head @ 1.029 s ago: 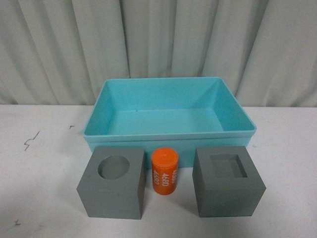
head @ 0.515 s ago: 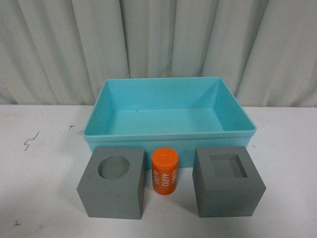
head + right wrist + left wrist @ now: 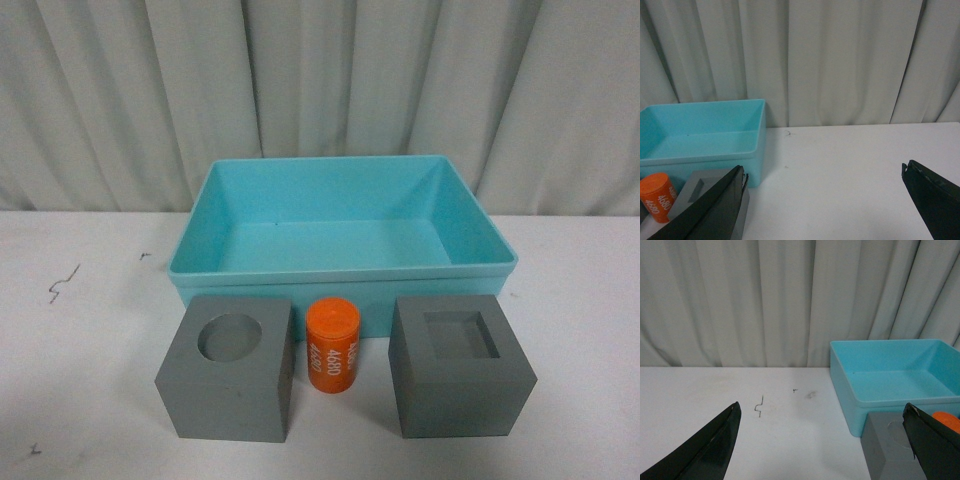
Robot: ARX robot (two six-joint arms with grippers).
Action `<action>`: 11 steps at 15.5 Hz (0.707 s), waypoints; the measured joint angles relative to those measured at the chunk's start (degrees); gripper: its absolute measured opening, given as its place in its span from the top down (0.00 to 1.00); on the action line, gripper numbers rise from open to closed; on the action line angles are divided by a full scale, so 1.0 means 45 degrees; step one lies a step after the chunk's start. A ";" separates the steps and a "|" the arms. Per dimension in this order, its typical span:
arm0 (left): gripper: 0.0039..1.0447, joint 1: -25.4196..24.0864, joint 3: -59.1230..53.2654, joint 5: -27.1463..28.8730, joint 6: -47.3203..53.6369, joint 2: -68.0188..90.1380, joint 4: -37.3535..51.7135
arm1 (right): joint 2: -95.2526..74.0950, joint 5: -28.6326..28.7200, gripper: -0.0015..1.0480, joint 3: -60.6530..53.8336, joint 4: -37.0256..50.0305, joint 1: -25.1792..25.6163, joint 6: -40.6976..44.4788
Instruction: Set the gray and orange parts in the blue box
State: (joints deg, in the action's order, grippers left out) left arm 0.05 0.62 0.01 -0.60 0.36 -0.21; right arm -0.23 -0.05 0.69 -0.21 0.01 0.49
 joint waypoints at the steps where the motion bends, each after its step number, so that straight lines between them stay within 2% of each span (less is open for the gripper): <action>1: 0.06 0.0000 0.0000 0.0000 0.0000 0.0005 0.0000 | 0.0000 0.0005 0.06 0.0000 0.0000 0.0000 0.0000; 11: 0.06 0.0000 0.0000 0.0000 0.0000 0.0005 0.0005 | 0.0000 0.0000 0.06 0.0000 0.0000 0.0000 0.0000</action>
State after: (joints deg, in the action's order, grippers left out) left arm 0.05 0.62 0.01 -0.60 0.38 -0.19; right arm -0.23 -0.05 0.69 -0.21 0.01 0.49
